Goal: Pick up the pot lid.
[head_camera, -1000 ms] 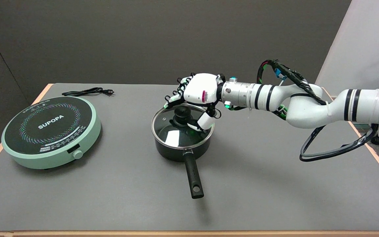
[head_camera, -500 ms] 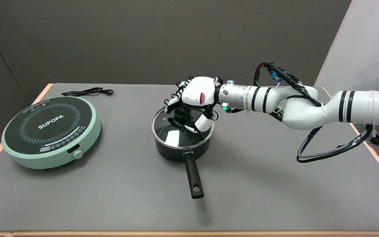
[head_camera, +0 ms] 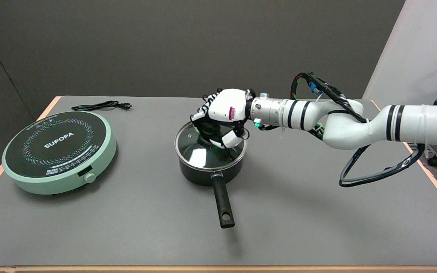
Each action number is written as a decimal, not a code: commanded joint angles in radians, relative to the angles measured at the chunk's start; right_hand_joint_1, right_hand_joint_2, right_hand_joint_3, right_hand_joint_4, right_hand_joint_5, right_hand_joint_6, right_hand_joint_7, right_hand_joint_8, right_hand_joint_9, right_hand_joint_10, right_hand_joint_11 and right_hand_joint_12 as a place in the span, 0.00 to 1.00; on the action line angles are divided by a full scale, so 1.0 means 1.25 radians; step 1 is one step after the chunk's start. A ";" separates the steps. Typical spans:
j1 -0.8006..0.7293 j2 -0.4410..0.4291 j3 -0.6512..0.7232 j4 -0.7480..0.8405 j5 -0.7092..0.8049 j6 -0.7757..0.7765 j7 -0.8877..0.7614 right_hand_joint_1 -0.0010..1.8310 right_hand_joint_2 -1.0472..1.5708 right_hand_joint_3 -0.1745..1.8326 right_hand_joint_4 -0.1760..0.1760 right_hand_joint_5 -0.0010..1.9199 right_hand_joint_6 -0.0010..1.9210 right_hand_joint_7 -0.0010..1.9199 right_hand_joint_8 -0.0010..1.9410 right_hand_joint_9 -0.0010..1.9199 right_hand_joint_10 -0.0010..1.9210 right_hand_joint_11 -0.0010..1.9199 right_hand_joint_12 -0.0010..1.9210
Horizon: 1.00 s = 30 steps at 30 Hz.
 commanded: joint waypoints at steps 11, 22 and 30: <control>0.002 -0.007 0.002 0.018 0.047 0.026 0.013 0.56 0.88 0.23 0.51 0.23 0.91 0.31 0.89 0.24 0.91 0.25 0.38; 0.041 0.004 -0.010 -0.004 0.047 0.013 0.013 0.59 0.85 0.27 0.44 0.25 0.90 0.35 0.85 0.27 0.96 0.18 0.75; 0.107 0.043 -0.028 -0.041 0.041 -0.021 0.012 0.59 0.85 0.27 0.42 0.25 0.90 0.36 0.84 0.28 0.98 0.18 0.80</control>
